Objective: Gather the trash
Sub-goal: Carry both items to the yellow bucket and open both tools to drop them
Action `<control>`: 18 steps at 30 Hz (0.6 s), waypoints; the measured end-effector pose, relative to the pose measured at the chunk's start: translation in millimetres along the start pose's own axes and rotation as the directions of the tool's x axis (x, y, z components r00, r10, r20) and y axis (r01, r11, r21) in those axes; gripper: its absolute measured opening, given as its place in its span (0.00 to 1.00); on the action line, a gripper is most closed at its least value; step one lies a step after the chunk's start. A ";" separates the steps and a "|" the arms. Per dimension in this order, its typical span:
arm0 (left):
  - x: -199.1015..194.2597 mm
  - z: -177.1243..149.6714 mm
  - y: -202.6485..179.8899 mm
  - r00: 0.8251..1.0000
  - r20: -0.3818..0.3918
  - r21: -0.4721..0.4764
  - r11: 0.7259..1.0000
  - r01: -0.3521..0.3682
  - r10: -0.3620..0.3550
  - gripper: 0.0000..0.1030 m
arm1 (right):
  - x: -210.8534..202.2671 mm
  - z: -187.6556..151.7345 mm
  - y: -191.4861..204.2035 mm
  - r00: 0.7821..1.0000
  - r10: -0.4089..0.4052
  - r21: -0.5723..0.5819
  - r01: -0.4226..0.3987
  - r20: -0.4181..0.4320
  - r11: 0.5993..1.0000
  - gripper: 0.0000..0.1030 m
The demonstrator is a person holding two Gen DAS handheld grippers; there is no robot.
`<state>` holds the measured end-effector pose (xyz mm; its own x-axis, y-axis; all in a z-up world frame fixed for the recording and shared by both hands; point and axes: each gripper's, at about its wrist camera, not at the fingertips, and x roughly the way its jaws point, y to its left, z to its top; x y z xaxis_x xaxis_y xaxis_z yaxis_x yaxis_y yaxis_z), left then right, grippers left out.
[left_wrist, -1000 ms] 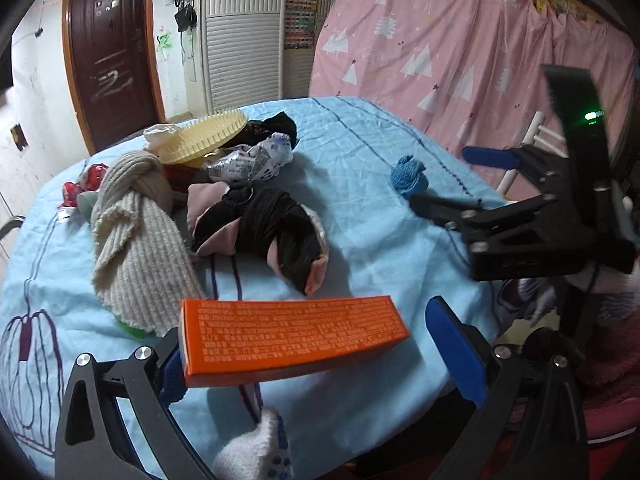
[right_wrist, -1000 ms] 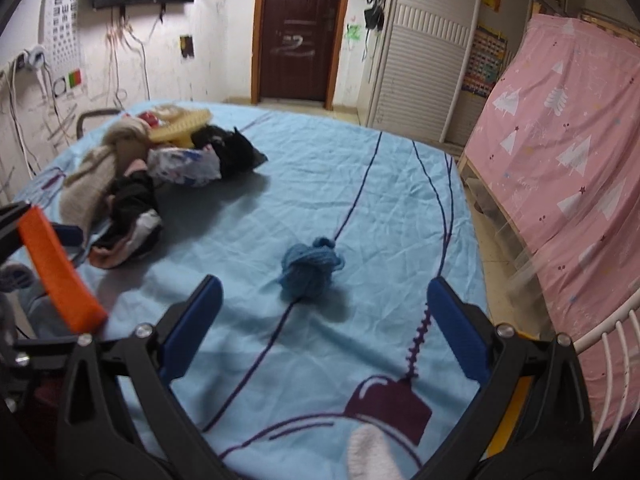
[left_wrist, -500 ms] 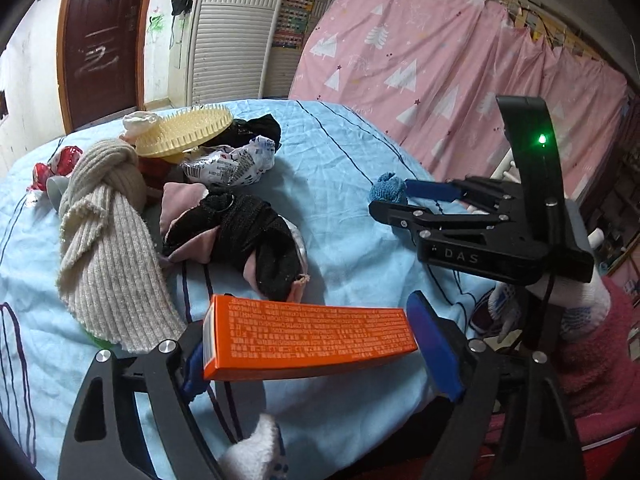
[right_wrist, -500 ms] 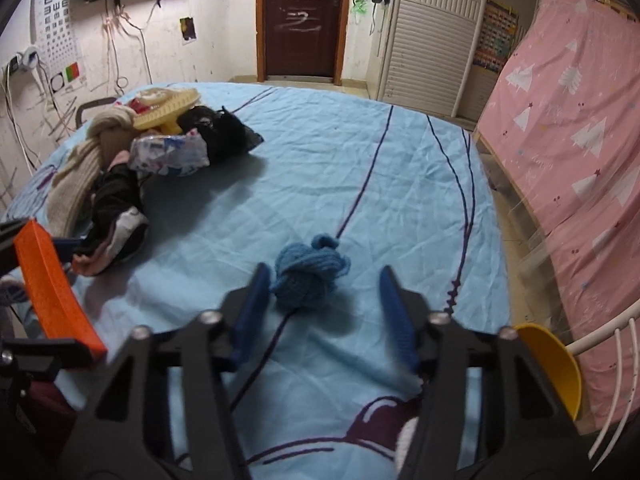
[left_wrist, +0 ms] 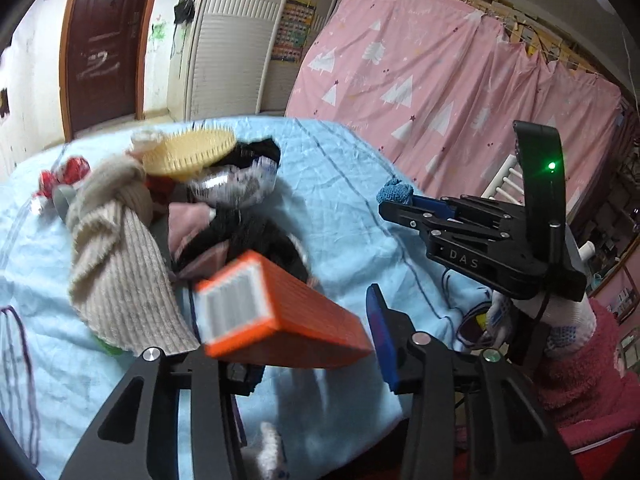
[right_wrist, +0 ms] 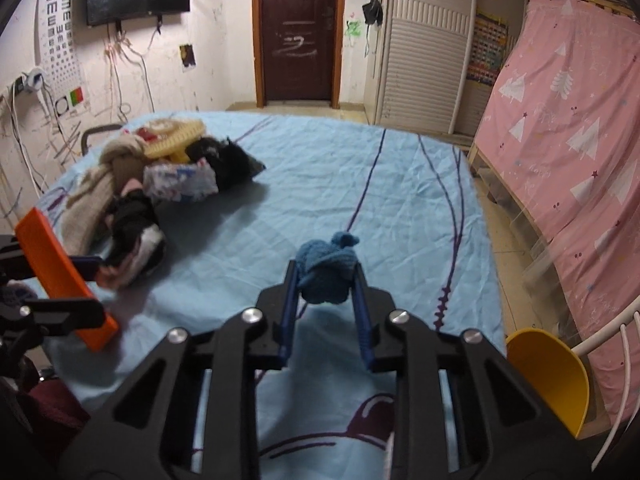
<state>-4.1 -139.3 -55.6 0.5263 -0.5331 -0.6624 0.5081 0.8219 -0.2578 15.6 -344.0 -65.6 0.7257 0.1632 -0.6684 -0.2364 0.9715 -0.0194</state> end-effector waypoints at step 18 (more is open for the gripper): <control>-31.5 4.6 -32.8 0.997 0.052 0.122 0.991 -0.061 0.056 0.14 | -25.0 -8.3 -28.1 0.995 -0.048 0.079 0.041 0.082 0.996 0.23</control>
<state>-34.2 -150.4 -23.1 0.5881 -0.4963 -0.6386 0.5541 0.8224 -0.1289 -1.2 -376.8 -54.5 0.7867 0.1304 -0.6033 -0.1548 0.9879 0.0116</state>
